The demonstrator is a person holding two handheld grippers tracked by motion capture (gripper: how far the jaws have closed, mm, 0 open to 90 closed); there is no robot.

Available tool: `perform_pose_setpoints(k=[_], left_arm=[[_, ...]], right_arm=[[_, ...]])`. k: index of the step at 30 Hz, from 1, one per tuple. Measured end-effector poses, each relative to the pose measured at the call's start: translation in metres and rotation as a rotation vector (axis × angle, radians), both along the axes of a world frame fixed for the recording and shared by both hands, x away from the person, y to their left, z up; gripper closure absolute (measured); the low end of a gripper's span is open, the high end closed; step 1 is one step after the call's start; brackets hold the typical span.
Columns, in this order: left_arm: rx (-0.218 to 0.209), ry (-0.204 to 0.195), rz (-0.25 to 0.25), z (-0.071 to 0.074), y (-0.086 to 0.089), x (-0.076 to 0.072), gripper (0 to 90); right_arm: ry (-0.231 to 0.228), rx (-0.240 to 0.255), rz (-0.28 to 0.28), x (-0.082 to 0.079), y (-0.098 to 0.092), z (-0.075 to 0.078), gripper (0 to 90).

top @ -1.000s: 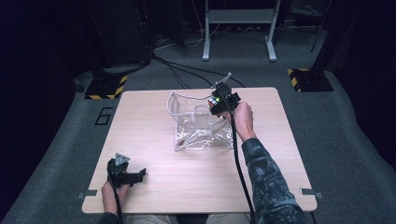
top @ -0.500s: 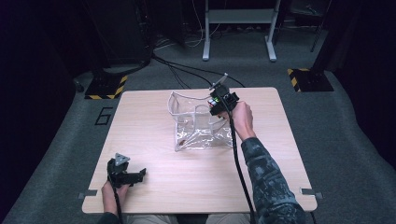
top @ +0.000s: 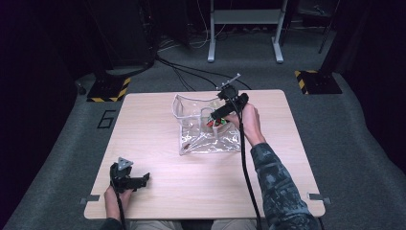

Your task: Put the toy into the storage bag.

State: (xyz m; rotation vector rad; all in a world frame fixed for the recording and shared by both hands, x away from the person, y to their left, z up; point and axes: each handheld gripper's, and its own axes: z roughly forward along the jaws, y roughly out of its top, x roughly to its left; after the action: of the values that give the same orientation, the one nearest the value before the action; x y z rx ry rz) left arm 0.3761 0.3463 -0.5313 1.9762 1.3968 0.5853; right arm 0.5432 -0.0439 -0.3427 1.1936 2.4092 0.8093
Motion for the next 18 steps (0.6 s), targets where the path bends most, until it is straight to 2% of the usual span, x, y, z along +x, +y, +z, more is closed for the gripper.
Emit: perform_pose_setpoints(k=[6,12,18], left_arm=[[0.001,-0.002,0.002,0.000,0.000,0.000,2.6],[0.002,-0.002,0.002,0.000,0.000,0.000,2.6],[0.001,-0.003,0.003,0.000,0.000,0.000,2.5]], right_arm=[[-0.032,0.042,0.011,-0.015,-0.008,0.011,0.0],[-0.053,0.061,0.020,-0.029,-0.016,0.016,0.0],[-0.089,0.055,0.026,-0.042,-0.023,0.019,0.0]])
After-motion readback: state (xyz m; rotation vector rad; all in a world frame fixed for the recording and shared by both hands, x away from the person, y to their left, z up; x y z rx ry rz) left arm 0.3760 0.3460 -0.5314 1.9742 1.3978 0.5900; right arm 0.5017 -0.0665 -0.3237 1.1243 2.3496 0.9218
